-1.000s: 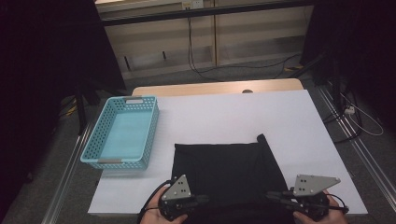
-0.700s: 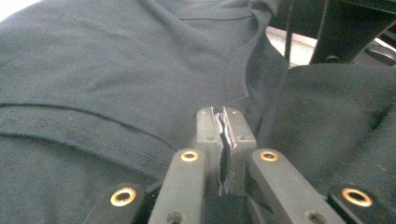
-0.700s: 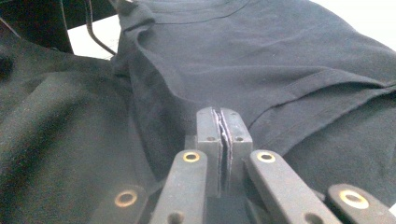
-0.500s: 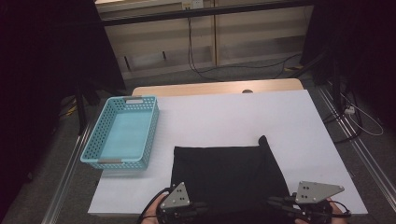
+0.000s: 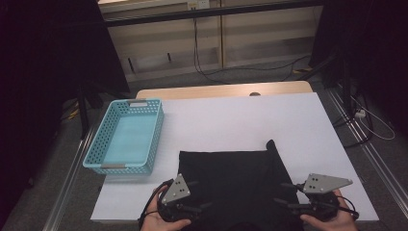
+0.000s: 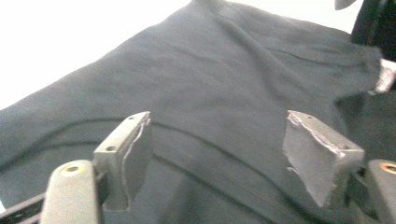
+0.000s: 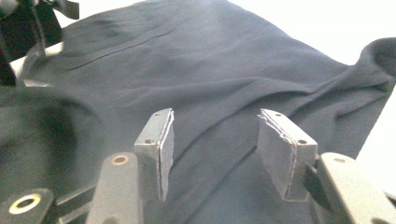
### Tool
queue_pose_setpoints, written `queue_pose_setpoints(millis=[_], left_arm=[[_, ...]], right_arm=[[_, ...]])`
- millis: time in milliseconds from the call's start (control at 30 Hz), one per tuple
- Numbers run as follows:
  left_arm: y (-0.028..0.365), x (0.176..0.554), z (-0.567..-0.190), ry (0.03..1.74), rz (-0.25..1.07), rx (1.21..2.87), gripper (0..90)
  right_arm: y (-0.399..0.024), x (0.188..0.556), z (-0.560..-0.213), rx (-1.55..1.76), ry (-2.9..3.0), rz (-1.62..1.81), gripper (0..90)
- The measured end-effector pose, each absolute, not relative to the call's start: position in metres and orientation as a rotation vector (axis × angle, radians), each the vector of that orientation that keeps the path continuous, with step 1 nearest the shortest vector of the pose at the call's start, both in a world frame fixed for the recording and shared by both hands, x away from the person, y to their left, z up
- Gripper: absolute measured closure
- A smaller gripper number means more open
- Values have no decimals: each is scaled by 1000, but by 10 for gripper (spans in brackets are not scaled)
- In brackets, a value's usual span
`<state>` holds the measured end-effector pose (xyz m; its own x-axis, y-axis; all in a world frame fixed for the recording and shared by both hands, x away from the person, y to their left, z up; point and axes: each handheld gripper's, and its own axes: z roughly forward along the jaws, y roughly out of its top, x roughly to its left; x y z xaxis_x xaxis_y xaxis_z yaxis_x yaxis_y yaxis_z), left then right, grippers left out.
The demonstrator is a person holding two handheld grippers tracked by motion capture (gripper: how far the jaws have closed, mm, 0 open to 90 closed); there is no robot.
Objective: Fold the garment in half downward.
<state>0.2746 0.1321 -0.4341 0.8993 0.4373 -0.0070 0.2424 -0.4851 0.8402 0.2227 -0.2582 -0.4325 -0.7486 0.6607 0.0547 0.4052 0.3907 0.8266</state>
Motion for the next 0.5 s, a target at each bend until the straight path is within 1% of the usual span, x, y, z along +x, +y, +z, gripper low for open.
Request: queue_pose_setpoints(millis=[167, 300, 367, 433, 500], left_arm=[[135, 299, -440, 549, 288, 2092, 191], [135, 315, -442, 589, 315, 2079, 130], [134, 321, -443, 604, 309, 2071, 111], [131, 328, -444, 613, 324, 2066, 106], [126, 337, -443, 601, 336, 2060, 97]], right_arm=[[-261, 235, -432, 974, 2318, 1283, 449], [-263, 248, -428, 992, 2274, 1281, 439], [-265, 256, -426, 997, 2254, 1273, 443], [-266, 263, -425, 1007, 2241, 1267, 455], [-266, 272, -424, 1011, 2231, 1252, 500]])
